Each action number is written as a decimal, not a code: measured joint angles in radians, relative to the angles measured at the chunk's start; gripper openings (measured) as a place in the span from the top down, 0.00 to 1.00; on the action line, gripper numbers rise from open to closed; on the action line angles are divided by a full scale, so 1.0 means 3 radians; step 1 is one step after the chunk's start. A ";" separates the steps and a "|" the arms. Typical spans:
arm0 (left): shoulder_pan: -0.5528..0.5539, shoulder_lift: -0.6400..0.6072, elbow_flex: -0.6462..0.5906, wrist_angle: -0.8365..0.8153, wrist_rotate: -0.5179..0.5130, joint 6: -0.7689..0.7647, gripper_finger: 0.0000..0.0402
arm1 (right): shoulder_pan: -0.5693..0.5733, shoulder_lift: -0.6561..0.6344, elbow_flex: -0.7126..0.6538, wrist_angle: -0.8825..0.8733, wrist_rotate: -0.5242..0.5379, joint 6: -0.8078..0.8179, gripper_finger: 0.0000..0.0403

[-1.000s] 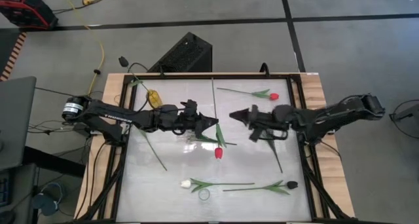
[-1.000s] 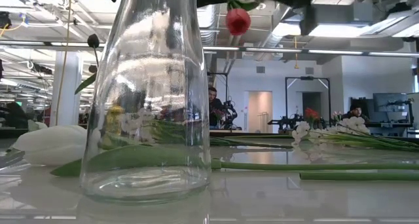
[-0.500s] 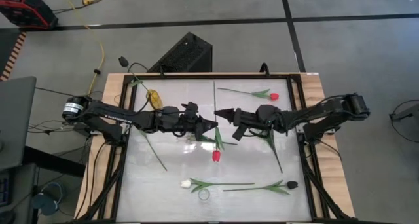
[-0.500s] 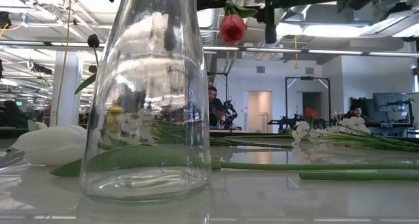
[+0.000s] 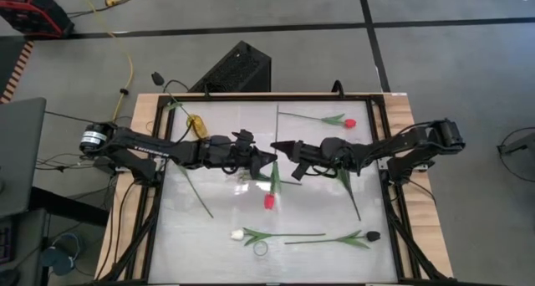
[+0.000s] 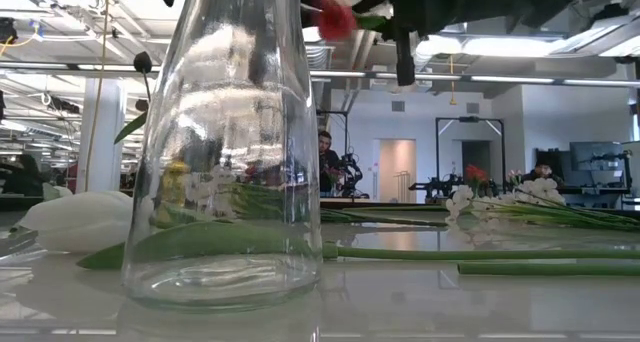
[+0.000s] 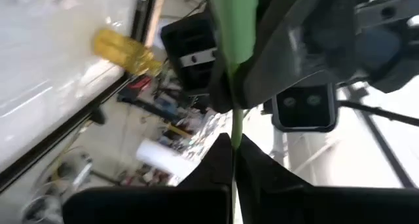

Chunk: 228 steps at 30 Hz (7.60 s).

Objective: Sort flowers into vase by color
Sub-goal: Put the bottom red tulip into the yellow vase, then put the black tulip into the yellow vase

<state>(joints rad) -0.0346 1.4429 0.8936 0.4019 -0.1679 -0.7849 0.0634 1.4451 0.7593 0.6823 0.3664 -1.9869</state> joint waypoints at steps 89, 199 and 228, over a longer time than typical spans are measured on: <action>0.0007 0.0107 0.0203 0.0292 -0.0112 0.2790 1.00 | -0.0408 -0.1274 -0.0005 -0.2488 -0.1842 0.6266 0.41; 0.1175 -0.2405 -0.0942 -0.3499 0.0230 0.1183 0.59 | 0.0967 -0.2019 -0.1202 -0.2251 -0.1382 0.7345 0.47; -0.0805 -0.0030 -0.1050 0.0675 0.0158 0.1957 0.60 | 0.1585 -0.1870 -0.1202 -0.2928 -0.1469 0.8299 0.47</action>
<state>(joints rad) -0.2760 1.4340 0.5787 0.6043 -0.1206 -0.1977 0.5390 0.8840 0.3988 -0.1961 -0.0741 0.5028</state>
